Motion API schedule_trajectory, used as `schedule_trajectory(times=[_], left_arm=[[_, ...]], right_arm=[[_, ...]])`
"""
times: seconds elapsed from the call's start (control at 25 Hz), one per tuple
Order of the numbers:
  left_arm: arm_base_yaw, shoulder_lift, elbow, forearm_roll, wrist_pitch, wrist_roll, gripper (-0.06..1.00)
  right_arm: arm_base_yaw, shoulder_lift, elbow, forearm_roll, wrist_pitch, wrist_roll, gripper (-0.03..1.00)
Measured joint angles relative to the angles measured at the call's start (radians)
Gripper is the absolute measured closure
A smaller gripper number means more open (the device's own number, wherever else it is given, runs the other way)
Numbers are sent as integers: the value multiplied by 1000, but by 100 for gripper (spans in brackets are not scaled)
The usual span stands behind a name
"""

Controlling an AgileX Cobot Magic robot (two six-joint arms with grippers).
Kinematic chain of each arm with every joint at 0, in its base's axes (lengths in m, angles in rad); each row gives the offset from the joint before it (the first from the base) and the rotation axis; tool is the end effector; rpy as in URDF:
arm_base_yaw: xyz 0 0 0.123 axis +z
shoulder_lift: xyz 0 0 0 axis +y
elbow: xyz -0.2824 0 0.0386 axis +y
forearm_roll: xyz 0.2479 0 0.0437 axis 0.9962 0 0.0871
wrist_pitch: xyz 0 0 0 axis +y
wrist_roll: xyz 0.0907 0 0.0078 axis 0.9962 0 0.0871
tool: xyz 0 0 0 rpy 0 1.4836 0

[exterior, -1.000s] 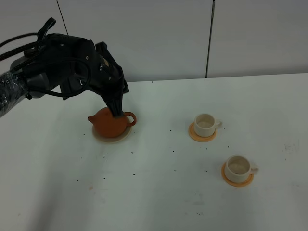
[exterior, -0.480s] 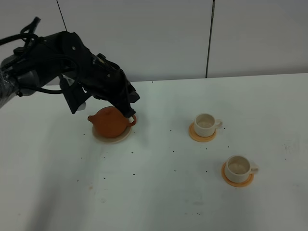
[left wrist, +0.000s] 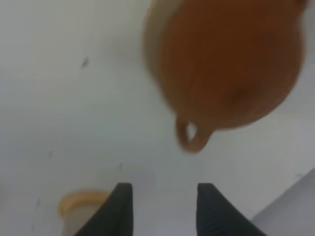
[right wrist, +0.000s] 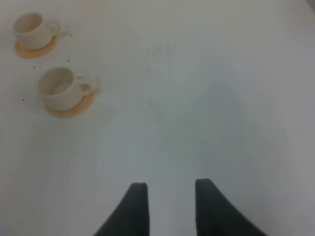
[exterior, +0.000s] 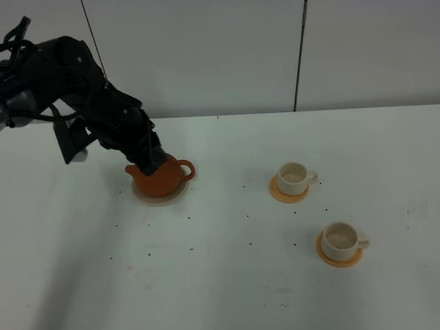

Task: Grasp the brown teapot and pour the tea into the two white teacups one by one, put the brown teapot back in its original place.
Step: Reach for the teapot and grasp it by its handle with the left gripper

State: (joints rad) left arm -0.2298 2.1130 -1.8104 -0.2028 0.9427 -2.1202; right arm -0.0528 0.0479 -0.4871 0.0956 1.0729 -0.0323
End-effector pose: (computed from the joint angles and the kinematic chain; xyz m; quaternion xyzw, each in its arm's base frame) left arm 0.4496 -0.1204 0.2309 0.8136 -0.5366 0.2237 0.0066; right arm 0.0035 0.0075 0.2729 0.0082 0.8707 0.0269 0.4911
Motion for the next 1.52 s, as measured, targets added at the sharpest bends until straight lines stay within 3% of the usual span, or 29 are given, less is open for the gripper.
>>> schedule_trajectory(times=[0.52,1.52], left_arm=[[-4,167,-280,70,143,0,57],[-52,252,-313,125,79,0,59]], right_arm=[[0,0,0,0,0,0,73],[0,0,1,0,0,0,73]])
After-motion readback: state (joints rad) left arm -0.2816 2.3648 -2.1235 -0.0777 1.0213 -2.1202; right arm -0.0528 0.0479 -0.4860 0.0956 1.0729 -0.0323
